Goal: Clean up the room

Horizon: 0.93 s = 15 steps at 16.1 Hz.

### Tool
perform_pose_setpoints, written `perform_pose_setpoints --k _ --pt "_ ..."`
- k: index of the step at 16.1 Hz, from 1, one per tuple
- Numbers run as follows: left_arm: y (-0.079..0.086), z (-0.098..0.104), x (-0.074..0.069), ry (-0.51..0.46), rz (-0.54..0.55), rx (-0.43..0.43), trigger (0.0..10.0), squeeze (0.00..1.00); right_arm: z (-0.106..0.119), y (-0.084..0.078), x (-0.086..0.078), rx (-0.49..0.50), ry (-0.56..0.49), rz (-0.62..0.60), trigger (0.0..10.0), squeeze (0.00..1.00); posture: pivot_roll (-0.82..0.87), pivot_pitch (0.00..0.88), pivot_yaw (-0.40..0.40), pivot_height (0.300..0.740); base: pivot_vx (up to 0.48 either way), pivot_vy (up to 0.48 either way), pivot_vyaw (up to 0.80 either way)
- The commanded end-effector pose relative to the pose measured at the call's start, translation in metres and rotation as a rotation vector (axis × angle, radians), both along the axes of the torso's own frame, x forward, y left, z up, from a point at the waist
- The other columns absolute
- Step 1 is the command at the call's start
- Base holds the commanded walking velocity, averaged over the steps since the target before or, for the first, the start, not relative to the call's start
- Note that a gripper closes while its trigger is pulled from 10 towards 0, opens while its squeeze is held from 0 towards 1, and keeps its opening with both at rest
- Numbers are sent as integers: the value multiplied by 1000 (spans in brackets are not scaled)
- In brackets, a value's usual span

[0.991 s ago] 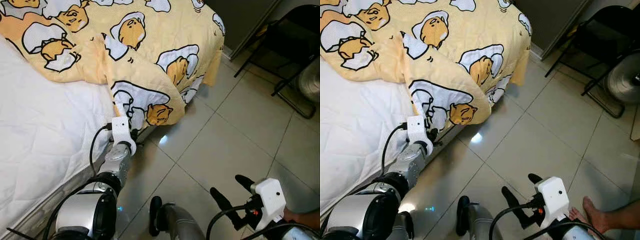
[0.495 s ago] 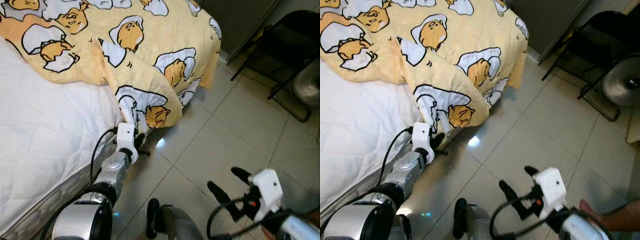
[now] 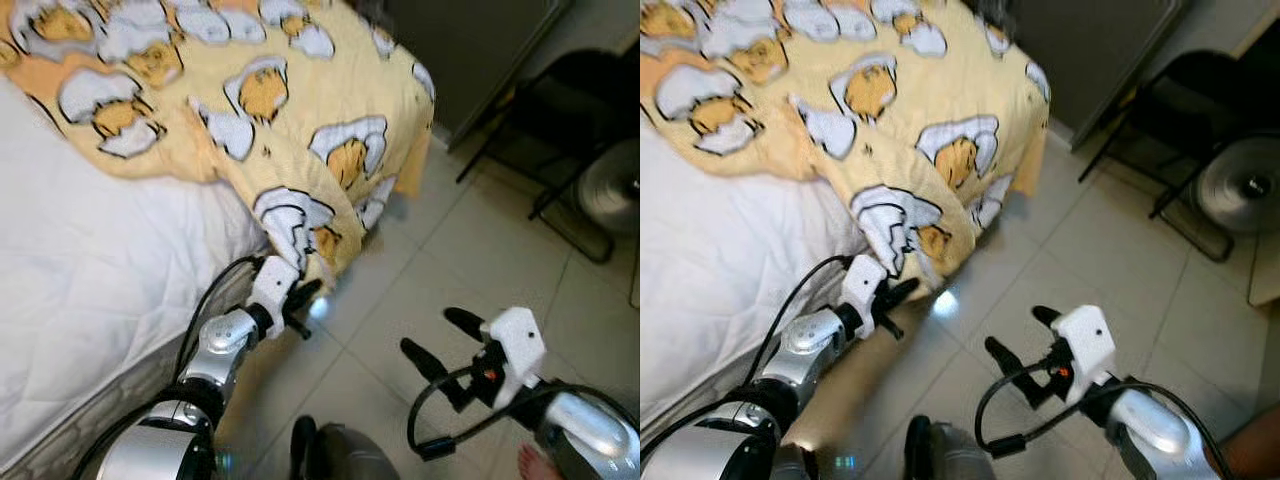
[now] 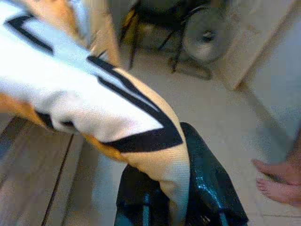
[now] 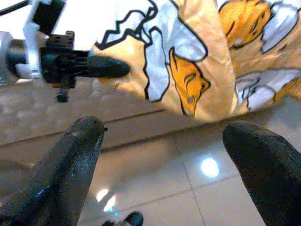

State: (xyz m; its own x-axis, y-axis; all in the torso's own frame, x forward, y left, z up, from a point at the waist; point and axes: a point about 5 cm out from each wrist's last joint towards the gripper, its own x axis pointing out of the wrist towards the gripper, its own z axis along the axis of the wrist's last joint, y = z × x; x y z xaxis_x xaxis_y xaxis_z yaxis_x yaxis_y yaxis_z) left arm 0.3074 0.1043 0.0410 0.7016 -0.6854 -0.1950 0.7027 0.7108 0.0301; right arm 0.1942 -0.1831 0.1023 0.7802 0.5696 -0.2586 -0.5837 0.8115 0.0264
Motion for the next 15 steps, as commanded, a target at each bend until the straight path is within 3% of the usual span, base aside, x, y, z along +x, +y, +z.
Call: perform_pose_setpoints --k 1,4,9,11,15 --pt "-16 3 -4 -14 -84 -27 0 0 -3 -5 2 -2 6 -20 10000 0 -103 41 -209 740 0 0 0" --pt "-33 0 -14 -1 -228 -44 0 0 0 -8 21 26 -23 -46 10000 0 -86 13 -212 740 0 0 0" --pt "-50 -13 -36 59 -373 -62 0 0 12 -15 26 69 -33 -11 10000 0 -99 14 -206 740 0 0 0" --pt "-54 -14 -38 68 -410 -58 0 0 14 -12 21 61 -23 62 10000 0 -102 18 -201 740 0 0 0" --pt "-47 -18 -37 88 -401 -22 0 0 6 -12 1 65 77 183 10000 0 -121 27 -209 740 0 0 0"
